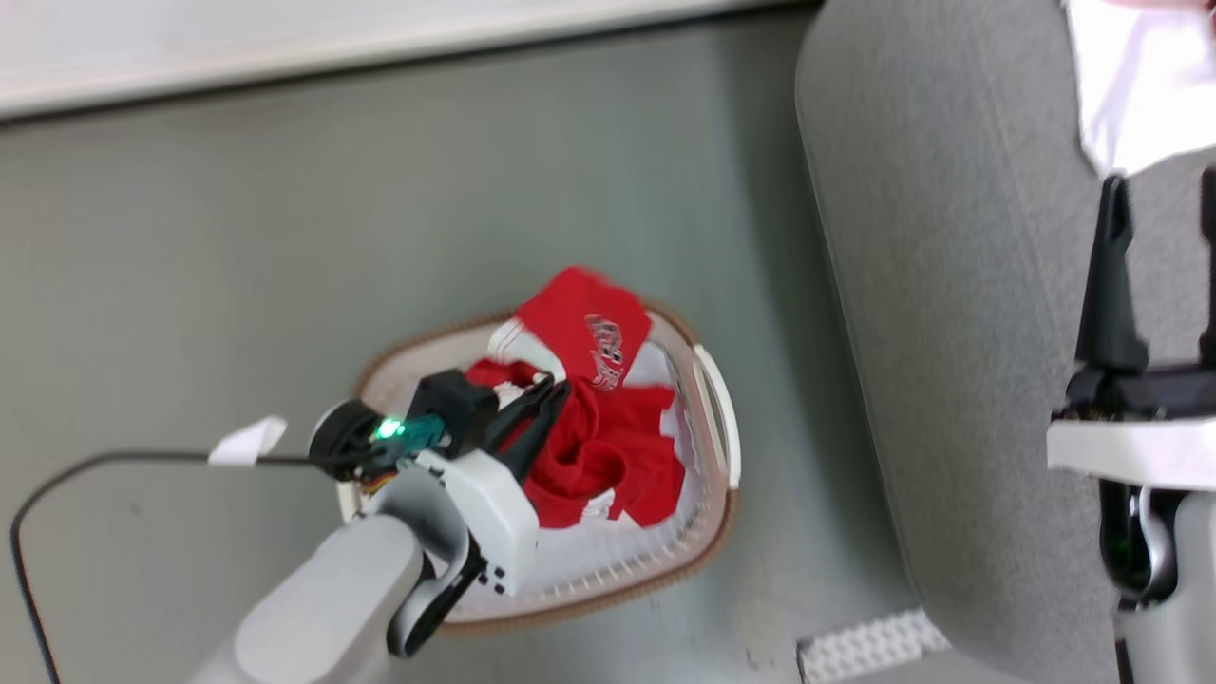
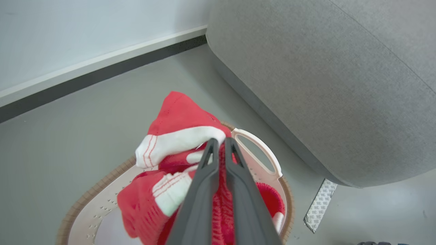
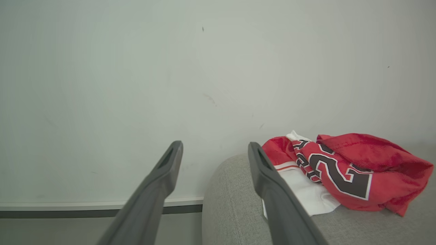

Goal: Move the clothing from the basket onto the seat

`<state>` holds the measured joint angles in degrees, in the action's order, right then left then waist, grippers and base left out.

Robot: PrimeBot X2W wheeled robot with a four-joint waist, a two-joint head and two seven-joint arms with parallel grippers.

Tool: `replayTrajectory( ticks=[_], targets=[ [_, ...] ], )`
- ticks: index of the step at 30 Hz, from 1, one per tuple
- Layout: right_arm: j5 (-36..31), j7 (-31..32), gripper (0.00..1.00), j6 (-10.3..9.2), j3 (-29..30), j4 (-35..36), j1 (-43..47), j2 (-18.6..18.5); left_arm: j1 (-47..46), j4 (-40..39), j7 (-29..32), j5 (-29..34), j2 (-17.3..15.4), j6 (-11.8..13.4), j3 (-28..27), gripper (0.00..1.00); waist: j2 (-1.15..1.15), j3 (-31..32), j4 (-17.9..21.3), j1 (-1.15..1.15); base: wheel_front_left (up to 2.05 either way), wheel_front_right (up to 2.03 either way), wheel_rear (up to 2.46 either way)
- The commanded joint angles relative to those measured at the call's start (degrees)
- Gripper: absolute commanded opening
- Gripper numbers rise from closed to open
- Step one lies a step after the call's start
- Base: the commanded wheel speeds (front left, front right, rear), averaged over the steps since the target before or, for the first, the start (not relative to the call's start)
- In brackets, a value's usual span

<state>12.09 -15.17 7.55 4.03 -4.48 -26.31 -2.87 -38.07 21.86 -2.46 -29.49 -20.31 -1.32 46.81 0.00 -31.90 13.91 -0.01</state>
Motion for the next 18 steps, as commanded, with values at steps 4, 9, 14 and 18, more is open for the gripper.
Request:
replayTrajectory(
  ticks=[4,9,14,18],
  targets=[
    [-1.87,0.04,1.00,-0.13,0.70,-1.29,4.84,-0.08,3.72,-0.35,-4.23,-2.18,0.92,1.75,-1.55,0.00,0.00,10.31,-3.30,0.01,0.00,0.00,0.00],
    [-3.24,0.04,1.00,-0.13,1.09,-2.18,8.15,-0.07,5.92,-1.35,-6.72,-3.20,1.34,3.11,-2.92,0.00,0.00,15.07,-4.40,0.01,0.00,0.00,0.00],
    [-4.85,0.04,1.00,-0.13,0.54,-3.46,12.08,-0.06,8.32,-3.20,-8.57,-3.75,0.62,4.84,-3.91,0.00,0.00,20.49,-5.32,0.01,0.00,0.00,0.00],
    [-6.17,0.04,1.00,-0.13,-0.82,-5.08,15.59,-0.07,10.46,-4.16,-9.39,-4.59,-0.14,5.91,-4.81,0.00,0.00,25.07,-6.11,0.01,0.00,0.00,0.00]
  ],
)
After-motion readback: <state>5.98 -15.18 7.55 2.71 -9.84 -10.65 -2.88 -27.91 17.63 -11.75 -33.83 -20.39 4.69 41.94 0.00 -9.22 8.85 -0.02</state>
